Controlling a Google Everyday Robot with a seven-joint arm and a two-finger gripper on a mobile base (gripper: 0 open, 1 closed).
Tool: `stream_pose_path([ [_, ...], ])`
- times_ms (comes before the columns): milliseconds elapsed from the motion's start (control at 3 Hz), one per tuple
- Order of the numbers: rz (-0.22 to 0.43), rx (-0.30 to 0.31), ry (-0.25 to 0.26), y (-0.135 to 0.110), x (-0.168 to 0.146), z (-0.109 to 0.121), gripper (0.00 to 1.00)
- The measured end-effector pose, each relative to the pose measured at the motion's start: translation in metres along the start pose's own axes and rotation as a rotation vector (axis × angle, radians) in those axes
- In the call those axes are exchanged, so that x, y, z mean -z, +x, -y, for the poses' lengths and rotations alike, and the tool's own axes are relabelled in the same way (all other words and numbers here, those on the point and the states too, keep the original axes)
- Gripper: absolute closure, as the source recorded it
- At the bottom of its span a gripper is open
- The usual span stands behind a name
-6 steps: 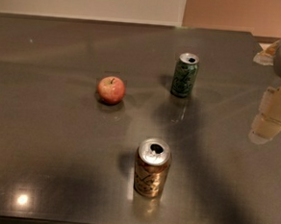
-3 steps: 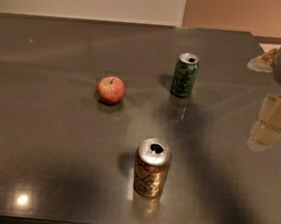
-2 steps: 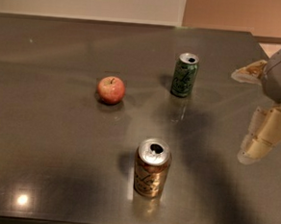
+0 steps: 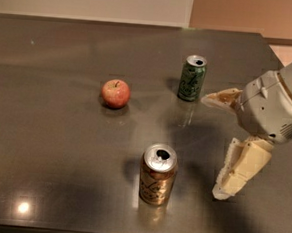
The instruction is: Move orange can near green can
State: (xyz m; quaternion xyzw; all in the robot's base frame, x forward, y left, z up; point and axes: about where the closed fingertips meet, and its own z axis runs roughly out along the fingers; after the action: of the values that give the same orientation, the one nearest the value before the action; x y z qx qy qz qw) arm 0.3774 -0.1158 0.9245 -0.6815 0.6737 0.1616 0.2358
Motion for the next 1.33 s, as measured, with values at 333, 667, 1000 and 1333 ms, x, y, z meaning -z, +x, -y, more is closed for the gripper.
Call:
stream_pose_path([
  [333, 0.063, 0.043, -0.059, -0.017, -0.024, -0.023, 0.0],
  [667, 0.106, 0.071, -0.106, -0.029, -0.045, -0.043, 0.0],
  [1000, 0.144, 0.081, -0.119, -0.041, -0.059, -0.048, 0.0],
  [1333, 0.178, 0.081, -0.108, -0.052, -0.062, -0.042, 0.16],
])
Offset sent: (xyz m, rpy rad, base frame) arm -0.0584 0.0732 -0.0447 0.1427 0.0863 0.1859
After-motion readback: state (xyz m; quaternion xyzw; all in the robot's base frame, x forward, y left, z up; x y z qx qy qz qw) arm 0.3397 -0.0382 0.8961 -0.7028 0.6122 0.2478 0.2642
